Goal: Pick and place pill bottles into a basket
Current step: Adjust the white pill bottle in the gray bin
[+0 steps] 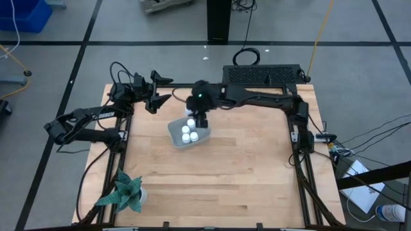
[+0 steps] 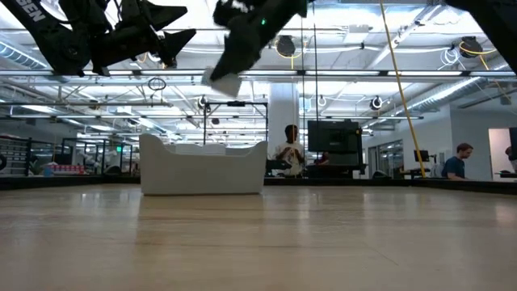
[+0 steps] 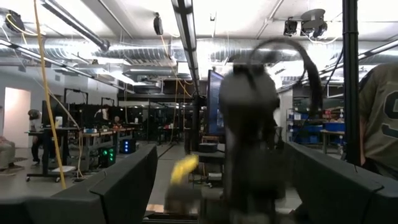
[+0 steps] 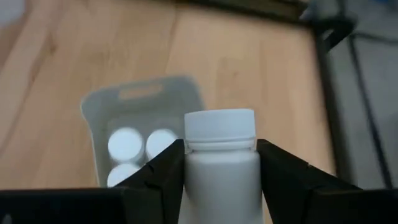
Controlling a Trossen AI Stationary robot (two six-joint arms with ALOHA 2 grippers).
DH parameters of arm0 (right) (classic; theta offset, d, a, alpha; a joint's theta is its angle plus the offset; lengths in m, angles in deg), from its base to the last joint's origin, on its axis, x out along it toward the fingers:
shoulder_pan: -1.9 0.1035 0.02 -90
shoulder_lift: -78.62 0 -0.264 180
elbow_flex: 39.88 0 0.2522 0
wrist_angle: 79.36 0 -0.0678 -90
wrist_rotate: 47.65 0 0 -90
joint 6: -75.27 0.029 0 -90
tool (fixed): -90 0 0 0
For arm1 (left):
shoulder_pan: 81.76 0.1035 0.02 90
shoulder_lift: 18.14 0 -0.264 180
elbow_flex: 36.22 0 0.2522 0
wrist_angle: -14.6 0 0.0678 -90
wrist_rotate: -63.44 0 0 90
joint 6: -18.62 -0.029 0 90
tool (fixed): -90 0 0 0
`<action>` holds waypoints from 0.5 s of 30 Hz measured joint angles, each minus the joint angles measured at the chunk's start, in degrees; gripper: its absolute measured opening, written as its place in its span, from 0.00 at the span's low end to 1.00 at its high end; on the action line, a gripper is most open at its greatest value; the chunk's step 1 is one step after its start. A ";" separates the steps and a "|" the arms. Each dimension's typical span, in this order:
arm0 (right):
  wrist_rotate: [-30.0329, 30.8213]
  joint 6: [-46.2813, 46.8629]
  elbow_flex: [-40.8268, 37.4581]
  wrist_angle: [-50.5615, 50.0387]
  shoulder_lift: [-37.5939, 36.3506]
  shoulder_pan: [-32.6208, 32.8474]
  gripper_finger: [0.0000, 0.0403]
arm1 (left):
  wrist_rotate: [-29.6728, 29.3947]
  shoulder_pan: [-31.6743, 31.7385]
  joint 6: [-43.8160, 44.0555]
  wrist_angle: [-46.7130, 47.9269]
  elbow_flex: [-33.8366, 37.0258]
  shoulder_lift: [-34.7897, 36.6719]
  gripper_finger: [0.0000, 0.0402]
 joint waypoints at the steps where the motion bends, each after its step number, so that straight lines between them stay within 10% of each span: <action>1: -0.02 0.03 -0.02 0.89 -0.90 -0.11 0.39 | 0.00 0.05 0.00 0.09 0.00 0.00 0.87; 15: -12.06 11.49 -34.21 50.59 -19.54 -5.15 0.39 | 1.25 2.58 1.31 0.47 0.00 0.00 0.88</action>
